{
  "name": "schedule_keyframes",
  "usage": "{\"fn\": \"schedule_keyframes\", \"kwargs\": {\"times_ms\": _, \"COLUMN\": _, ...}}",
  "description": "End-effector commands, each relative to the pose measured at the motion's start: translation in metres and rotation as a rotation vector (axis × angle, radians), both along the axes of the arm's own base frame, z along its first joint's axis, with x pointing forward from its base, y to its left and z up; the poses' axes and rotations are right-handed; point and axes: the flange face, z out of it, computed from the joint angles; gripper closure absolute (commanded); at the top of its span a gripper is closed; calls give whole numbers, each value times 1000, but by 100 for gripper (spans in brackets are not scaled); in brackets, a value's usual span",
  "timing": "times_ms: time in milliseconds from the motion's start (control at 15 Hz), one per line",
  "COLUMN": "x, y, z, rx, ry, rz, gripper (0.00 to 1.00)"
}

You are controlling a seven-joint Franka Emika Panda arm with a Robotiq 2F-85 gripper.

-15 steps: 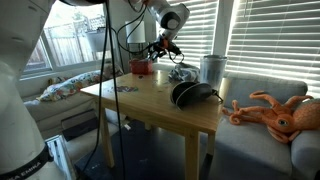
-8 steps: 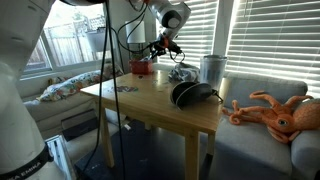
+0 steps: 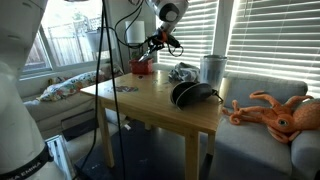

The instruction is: Remove the white cable from the red basket

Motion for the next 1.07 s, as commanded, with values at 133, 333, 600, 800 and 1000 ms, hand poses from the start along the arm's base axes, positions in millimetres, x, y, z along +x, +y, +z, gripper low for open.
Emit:
{"fn": "schedule_keyframes", "kwargs": {"times_ms": 133, "x": -18, "y": -7, "z": 47, "rx": 21, "ry": -42, "rz": -9, "gripper": 98}}
{"fn": "schedule_keyframes", "kwargs": {"times_ms": 333, "x": -26, "y": -13, "z": 62, "rx": 31, "ry": -60, "rz": -24, "gripper": 98}}
{"fn": "schedule_keyframes", "kwargs": {"times_ms": 600, "x": -41, "y": -25, "z": 81, "rx": 41, "ry": -80, "rz": -54, "gripper": 98}}
{"fn": "schedule_keyframes", "kwargs": {"times_ms": 800, "x": -62, "y": -33, "z": 105, "rx": 52, "ry": -117, "rz": -86, "gripper": 98}}
{"fn": "schedule_keyframes", "kwargs": {"times_ms": 1000, "x": -82, "y": -42, "z": 122, "rx": 44, "ry": -133, "rz": -111, "gripper": 98}}
